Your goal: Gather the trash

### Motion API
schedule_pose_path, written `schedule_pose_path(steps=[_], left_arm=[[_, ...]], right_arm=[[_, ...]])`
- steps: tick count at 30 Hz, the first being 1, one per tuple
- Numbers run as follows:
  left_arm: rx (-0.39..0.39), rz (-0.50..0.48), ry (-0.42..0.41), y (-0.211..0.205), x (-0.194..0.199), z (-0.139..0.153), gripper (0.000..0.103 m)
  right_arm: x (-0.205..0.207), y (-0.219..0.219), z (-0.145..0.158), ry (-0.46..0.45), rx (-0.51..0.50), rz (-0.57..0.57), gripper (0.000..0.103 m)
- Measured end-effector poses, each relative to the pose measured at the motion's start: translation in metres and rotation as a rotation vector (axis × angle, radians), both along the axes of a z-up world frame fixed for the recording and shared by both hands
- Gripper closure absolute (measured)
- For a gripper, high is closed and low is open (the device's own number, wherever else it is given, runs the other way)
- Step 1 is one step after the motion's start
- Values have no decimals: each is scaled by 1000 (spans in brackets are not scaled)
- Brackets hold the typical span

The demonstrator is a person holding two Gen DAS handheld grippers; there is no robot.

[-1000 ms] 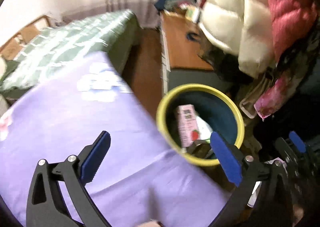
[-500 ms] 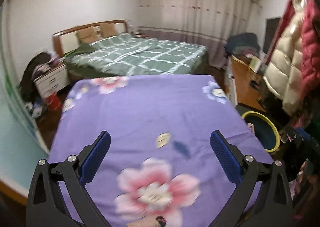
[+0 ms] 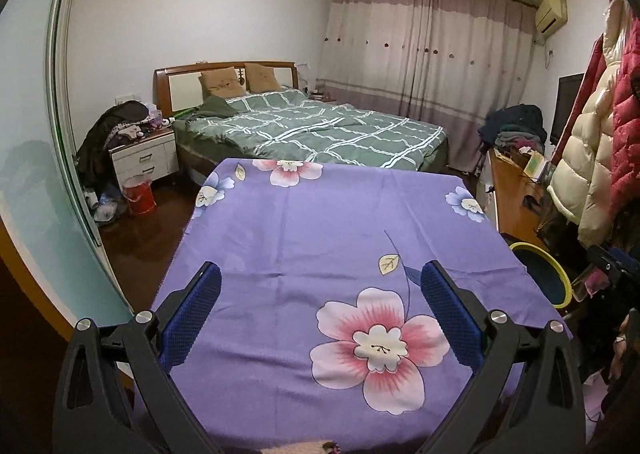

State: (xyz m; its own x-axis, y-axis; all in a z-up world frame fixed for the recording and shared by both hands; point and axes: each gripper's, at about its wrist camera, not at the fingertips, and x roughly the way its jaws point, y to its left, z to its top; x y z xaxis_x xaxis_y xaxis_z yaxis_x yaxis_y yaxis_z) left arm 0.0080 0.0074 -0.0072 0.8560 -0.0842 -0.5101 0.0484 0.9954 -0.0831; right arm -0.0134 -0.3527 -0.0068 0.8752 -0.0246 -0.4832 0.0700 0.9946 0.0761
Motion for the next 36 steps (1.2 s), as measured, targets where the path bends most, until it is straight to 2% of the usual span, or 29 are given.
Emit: schedule_pose_path(steps=[7, 36], left_arm=[[-8, 3, -7, -2, -9, 7, 5], [4, -6, -2, -14, -4, 5, 5]], right_arm=[[-5, -5, -1, 0, 13, -3, 9], [2, -8, -8, 20, 28, -6, 9]])
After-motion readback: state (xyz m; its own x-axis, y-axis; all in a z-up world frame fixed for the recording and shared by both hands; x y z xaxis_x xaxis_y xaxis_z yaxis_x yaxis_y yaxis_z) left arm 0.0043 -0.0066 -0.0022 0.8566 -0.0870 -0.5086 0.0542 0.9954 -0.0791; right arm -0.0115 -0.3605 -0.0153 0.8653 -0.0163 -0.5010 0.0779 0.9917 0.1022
